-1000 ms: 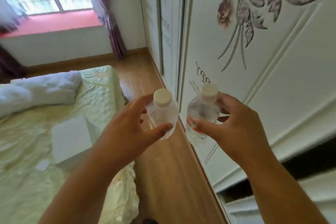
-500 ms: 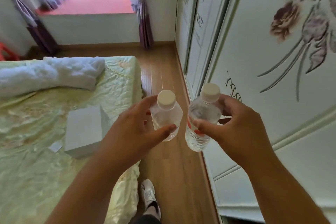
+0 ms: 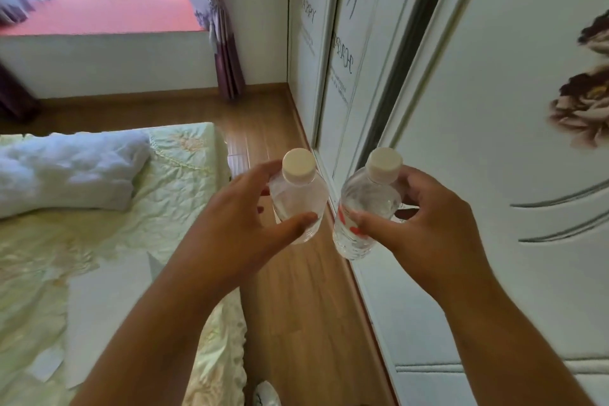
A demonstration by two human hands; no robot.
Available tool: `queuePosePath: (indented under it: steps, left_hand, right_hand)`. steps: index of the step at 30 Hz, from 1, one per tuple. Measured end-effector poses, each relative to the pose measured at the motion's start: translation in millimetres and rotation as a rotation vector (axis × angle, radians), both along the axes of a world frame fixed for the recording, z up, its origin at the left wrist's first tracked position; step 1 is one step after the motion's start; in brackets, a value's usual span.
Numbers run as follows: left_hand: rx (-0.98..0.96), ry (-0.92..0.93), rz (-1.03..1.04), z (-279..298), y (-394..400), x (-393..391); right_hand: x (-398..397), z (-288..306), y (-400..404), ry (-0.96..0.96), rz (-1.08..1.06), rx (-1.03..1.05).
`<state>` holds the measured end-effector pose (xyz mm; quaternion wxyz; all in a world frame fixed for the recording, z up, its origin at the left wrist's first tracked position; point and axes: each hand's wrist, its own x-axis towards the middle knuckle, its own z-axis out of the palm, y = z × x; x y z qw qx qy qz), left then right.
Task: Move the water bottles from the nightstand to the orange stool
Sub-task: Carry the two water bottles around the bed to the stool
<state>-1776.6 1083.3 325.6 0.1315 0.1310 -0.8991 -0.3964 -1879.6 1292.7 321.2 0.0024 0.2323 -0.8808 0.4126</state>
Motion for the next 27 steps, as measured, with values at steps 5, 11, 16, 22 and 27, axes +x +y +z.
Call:
queuePosePath:
  steps: [5,11,16,22,27]
  left_hand:
    - [0.018,-0.026,0.016,-9.6,-37.5,-30.9]
    - [0.006,-0.058,0.107,-19.5,-79.2,-83.1]
    - [-0.054,-0.065,0.235,-8.3,-105.3,-131.8]
    - [-0.102,-0.038,0.379,0.2,-126.2,-187.3]
    - [-0.079,-0.028,0.417,1.8,-136.3,-219.0]
  right_hand:
    - [-36.2,-4.7,-45.7,-0.045,0.035,-0.03]
    - [-109.5,-23.3,-94.1,-0.049,0.145,0.031]
    - [-189.7,-20.1,-138.6,-0.048,0.267,0.001]
    - [-274.9,-1.0,-184.1,-0.034,0.367,-0.067]
    - [-319.4,6.1,-202.3,-0.044,0.405,-0.063]
